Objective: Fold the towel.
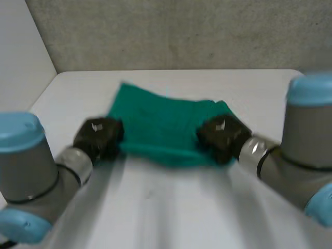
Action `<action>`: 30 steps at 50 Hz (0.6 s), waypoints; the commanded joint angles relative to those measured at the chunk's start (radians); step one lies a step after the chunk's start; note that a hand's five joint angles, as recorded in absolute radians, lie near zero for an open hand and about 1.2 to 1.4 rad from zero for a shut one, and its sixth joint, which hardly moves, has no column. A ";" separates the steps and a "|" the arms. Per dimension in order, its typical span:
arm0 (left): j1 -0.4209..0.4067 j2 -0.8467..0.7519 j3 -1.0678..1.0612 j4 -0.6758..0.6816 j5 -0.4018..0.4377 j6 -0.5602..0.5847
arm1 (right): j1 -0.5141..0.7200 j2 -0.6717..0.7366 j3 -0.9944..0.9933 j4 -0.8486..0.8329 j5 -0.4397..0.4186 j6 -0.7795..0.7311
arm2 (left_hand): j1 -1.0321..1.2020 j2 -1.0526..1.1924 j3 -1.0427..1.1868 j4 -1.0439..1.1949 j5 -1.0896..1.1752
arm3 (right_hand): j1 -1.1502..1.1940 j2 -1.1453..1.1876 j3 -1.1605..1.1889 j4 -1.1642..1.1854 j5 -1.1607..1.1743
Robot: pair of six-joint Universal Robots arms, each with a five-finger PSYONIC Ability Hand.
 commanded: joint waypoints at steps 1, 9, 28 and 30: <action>-0.007 -0.105 -0.054 0.003 -0.004 0.016 | -0.002 0.106 0.161 -0.165 0.005 0.017 | 0.258 0.201 0.206 0.203 0.254 | 0.424 0.223 0.215 0.205 0.242; -0.009 -0.045 -0.065 0.000 -0.002 0.013 | -0.015 -0.002 0.189 -0.157 -0.006 0.069 | 0.200 0.142 0.148 0.145 0.196 | -0.379 -0.580 -0.588 -0.599 -0.562; -0.023 -0.031 -0.093 -0.015 -0.004 0.007 | -0.045 0.230 -0.277 0.078 -0.217 -0.215 | 0.085 0.028 0.033 0.030 0.081 | -0.526 -0.727 -0.735 -0.745 -0.708; -0.023 -0.031 -0.094 -0.015 -0.004 0.007 | -0.045 0.302 -0.360 0.137 -0.220 -0.243 | 0.085 0.028 0.033 0.030 0.081 | -0.520 -0.721 -0.729 -0.739 -0.703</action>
